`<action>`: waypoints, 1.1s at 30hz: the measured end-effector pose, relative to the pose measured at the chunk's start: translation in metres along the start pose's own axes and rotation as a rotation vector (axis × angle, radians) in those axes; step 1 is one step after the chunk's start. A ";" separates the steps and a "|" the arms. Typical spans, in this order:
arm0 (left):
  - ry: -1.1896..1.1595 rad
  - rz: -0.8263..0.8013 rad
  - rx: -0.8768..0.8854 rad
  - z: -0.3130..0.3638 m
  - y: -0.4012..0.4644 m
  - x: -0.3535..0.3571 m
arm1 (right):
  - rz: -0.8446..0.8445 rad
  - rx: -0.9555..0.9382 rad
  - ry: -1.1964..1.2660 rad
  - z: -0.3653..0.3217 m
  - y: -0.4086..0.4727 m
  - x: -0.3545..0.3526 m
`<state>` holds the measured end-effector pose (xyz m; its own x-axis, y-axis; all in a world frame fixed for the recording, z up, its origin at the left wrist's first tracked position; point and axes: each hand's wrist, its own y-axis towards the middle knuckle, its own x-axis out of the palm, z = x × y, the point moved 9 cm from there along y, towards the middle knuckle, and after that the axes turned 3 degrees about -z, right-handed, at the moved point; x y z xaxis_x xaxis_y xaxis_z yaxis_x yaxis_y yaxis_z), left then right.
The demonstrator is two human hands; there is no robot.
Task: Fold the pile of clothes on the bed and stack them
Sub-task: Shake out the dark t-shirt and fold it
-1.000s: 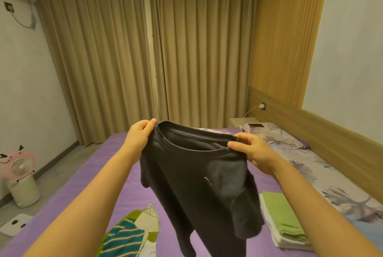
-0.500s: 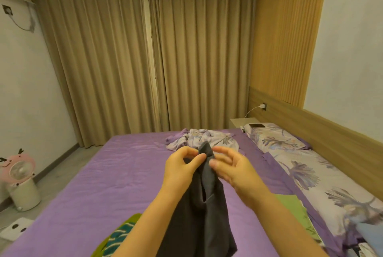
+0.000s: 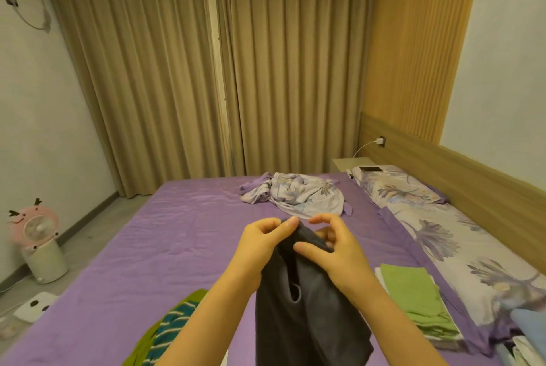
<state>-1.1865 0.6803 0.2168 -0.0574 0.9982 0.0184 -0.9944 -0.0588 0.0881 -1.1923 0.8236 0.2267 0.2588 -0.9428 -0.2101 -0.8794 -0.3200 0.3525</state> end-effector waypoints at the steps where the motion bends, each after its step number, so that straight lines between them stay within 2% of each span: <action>1: -0.020 -0.005 -0.006 0.000 -0.001 -0.001 | 0.017 -0.023 -0.013 -0.001 0.001 -0.006; 5: 0.046 -0.033 0.048 0.012 0.002 -0.004 | 0.078 -0.116 -0.099 -0.011 0.011 -0.024; 10: 0.585 0.037 0.192 0.035 0.013 -0.039 | 0.116 -0.044 -0.040 0.000 0.035 -0.059; 13: 0.768 0.015 0.080 0.032 0.019 -0.073 | 0.123 0.013 -0.122 0.014 0.049 -0.080; 17: 0.809 -0.057 -0.070 0.019 0.014 -0.101 | 0.105 0.089 -0.193 0.031 0.061 -0.093; 22: 0.529 -0.229 -0.140 0.010 -0.006 -0.099 | 0.145 0.074 -0.256 0.032 0.072 -0.099; 25: 0.447 -0.299 -0.133 0.010 -0.014 -0.094 | 0.158 0.093 -0.285 0.030 0.078 -0.106; 28: 0.451 -0.234 -0.057 0.019 -0.013 -0.094 | 0.117 0.055 -0.313 0.020 0.082 -0.106; 33: 0.596 0.057 0.051 0.036 -0.008 -0.107 | 0.044 -0.031 -0.338 -0.004 0.080 -0.096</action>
<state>-1.1691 0.5737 0.2496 -0.1655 0.8278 -0.5360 -0.9835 -0.0984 0.1516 -1.2864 0.8879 0.2787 0.0687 -0.8731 -0.4827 -0.8730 -0.2868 0.3944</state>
